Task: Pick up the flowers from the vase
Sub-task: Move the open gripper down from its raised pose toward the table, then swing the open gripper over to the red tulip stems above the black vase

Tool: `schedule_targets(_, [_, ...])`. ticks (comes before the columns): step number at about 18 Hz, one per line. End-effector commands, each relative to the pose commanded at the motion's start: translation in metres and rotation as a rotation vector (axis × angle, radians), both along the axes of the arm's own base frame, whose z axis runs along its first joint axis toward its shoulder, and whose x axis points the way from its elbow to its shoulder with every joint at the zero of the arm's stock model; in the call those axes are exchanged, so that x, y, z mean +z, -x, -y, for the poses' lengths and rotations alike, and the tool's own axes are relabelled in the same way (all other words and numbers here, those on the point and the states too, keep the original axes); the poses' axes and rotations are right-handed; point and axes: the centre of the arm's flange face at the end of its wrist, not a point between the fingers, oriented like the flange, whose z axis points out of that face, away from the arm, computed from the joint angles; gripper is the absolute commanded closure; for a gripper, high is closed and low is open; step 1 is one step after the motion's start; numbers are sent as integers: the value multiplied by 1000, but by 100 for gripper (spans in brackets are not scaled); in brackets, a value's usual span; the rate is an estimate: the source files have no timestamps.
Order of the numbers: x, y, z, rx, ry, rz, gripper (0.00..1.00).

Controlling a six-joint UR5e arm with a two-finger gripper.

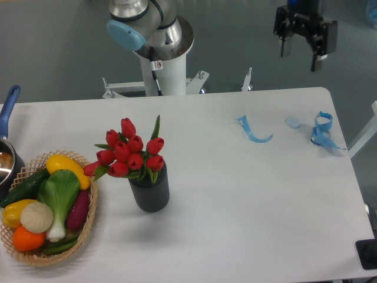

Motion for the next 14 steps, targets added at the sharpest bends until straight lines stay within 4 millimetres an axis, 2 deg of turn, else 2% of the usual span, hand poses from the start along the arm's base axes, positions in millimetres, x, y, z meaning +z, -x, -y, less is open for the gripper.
schedule_targets(3, [-8, -5, -9, -3, -6, 27, 0])
schedule_targets(6, [-36, -23, -34, 9, -26, 122, 0])
schedule_targets(7, [-45, -33, -48, 37, -65, 182, 0])
schedule_targets(10, [-52, -37, -61, 102, -162, 257, 0])
schedule_targets(14, [-74, -52, -77, 77, -274, 306, 0])
